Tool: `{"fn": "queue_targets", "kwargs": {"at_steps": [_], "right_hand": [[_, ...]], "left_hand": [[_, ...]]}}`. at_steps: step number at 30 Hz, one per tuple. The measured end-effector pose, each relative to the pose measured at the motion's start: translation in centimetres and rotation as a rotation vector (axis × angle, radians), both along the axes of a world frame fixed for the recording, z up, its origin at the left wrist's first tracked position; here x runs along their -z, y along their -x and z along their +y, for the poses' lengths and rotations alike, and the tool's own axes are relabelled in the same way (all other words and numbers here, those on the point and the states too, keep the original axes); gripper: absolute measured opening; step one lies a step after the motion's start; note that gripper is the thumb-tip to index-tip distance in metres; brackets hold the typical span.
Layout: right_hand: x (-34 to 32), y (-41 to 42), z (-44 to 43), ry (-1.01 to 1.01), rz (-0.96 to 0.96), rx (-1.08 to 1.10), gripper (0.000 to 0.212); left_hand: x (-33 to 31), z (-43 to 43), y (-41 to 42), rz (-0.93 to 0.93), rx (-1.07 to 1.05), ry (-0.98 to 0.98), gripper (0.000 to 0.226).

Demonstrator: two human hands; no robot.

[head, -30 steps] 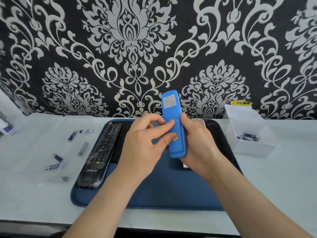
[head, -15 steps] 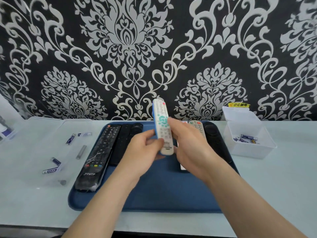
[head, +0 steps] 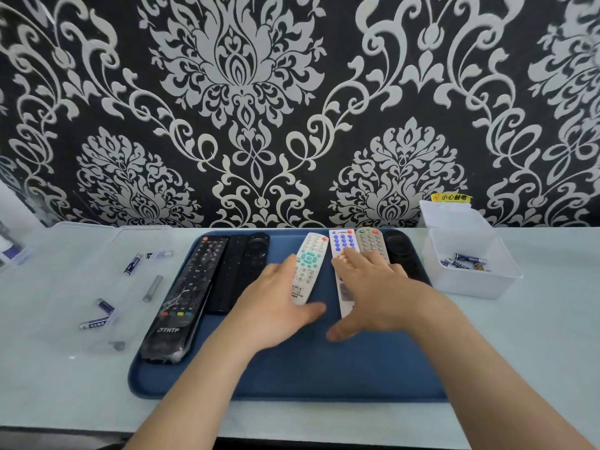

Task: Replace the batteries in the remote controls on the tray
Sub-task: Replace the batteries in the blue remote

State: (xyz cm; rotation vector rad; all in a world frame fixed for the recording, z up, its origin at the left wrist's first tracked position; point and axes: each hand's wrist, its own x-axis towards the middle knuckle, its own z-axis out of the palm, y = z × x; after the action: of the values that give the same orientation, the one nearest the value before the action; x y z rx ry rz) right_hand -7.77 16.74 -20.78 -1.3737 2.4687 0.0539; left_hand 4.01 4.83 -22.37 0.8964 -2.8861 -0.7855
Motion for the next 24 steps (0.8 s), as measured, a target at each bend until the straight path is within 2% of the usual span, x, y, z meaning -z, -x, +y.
{"fn": "queue_targets", "kwargs": {"at_steps": [2,8,11,14,19,24], "right_hand": [[0.2,0.0,0.0,-0.003,0.036,-0.012,0.104],[0.6,-0.2,-0.4,0.059,0.080,-0.025,0.098],[0.7,-0.2,-0.4,0.070,0.052,-0.037,0.103],[0.6,-0.3,-0.4,0.075,0.014,-0.083,0.103],[0.7,-0.4,-0.5,0.058,0.030,-0.111,0.096],[0.2,-1.1,-0.8,0.215,0.011,-0.057,0.078]], "left_hand": [[-0.2,0.2,0.0,-0.038,0.043,-0.014,0.084],[0.5,0.8,0.8,0.036,0.055,0.118,0.063],[0.4,0.9,1.0,0.076,0.103,0.007,0.049],[0.2,0.7,0.9,0.117,0.111,-0.064,0.047],[0.5,0.7,0.6,0.216,0.143,0.070,0.044],[0.6,-1.1,-1.0,0.291,0.183,0.216,0.037]]}}
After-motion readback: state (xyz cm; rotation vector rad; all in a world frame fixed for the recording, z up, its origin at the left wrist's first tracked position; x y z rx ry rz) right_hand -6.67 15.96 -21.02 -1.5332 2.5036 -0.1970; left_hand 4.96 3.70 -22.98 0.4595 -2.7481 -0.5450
